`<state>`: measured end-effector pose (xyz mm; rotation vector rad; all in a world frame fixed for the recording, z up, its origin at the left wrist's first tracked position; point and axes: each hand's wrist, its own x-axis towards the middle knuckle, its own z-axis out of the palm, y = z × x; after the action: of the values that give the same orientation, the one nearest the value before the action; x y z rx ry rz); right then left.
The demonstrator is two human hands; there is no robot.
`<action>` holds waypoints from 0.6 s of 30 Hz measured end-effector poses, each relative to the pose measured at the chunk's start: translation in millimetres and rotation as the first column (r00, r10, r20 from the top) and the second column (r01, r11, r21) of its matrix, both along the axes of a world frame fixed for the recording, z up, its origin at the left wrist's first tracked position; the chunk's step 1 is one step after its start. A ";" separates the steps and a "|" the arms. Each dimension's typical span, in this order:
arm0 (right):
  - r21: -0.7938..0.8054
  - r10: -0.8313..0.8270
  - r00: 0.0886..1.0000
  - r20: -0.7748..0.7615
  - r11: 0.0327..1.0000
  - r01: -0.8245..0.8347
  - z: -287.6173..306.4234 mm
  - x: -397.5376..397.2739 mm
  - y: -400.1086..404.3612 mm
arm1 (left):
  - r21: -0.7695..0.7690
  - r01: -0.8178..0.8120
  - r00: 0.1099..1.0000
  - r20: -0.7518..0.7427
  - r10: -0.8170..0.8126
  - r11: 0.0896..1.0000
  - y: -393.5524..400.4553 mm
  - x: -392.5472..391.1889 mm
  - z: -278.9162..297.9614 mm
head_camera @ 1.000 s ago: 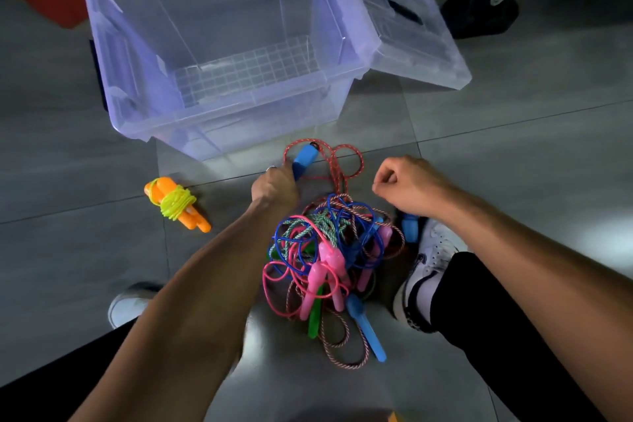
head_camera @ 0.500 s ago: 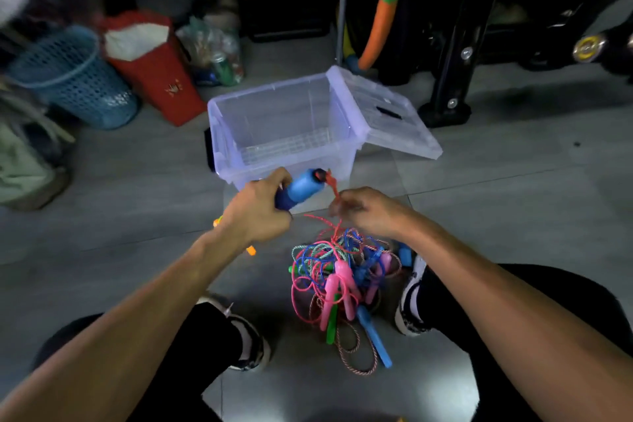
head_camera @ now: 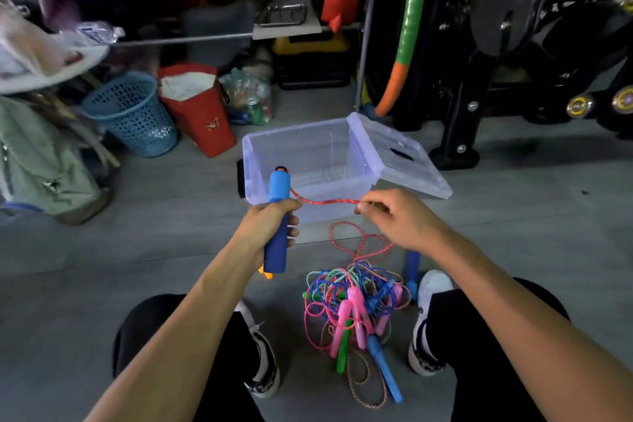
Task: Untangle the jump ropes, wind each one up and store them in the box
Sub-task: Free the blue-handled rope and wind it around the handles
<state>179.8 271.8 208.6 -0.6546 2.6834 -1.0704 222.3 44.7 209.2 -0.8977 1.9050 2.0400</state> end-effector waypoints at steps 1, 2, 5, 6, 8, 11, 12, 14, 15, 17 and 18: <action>0.041 0.033 0.999 0.010 0.999 -0.033 1.1 -1.4 1.7 | 0.048 -0.021 0.999 -0.026 0.022 0.999 4.1 -1.0 0.7; 0.065 0.055 0.998 0.023 0.996 -0.056 0.2 -2.8 2.6 | 0.082 -0.039 0.997 -0.059 0.044 0.996 7.1 -2.7 1.3; 0.041 0.081 0.995 0.060 0.996 -0.084 -7.5 -4.2 1.0 | 0.031 0.064 0.979 -0.194 -0.057 0.997 17.6 -10.0 -0.1; 0.025 0.090 0.994 0.062 0.995 -0.092 -9.8 -5.0 -0.6 | -0.036 0.126 0.965 -0.228 -0.131 0.991 21.6 -12.0 -1.2; 0.003 0.104 0.993 0.054 0.995 -0.105 -10.9 -6.6 -4.3 | -0.188 0.225 0.936 -0.232 -0.266 0.956 28.5 -15.7 -4.4; -0.020 0.072 0.996 0.046 0.997 -0.072 -9.0 -9.9 -3.3 | -0.303 0.341 0.913 -0.121 -0.390 0.890 32.4 -21.0 -10.3; -0.023 0.054 0.997 0.051 0.998 -0.053 -8.7 -11.4 -0.9 | -0.332 0.356 0.911 -0.085 -0.404 0.874 31.2 -22.7 -12.7; -0.013 0.019 0.996 0.092 1.000 -0.018 -8.5 -14.9 8.4 | -0.440 0.293 0.937 -0.044 -0.346 0.849 24.0 -26.9 -16.4; 0.009 0.001 0.993 0.114 1.000 -0.002 -7.6 -16.6 14.3 | -0.543 0.222 0.957 -0.037 -0.287 0.810 17.5 -29.1 -17.4; 0.056 -0.036 0.992 0.117 0.998 0.030 -5.4 -19.2 26.5 | -0.729 0.104 0.986 -0.013 -0.166 0.676 -0.2 -33.5 -18.6; 0.052 -0.055 0.993 0.106 0.997 0.049 -4.8 -20.1 31.5 | -0.763 0.093 0.991 0.011 -0.130 0.639 -9.0 -34.2 -18.3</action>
<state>159.7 303.3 203.8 -0.5062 2.6386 -1.0181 188.1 35.7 190.8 -0.8331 2.8261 1.1194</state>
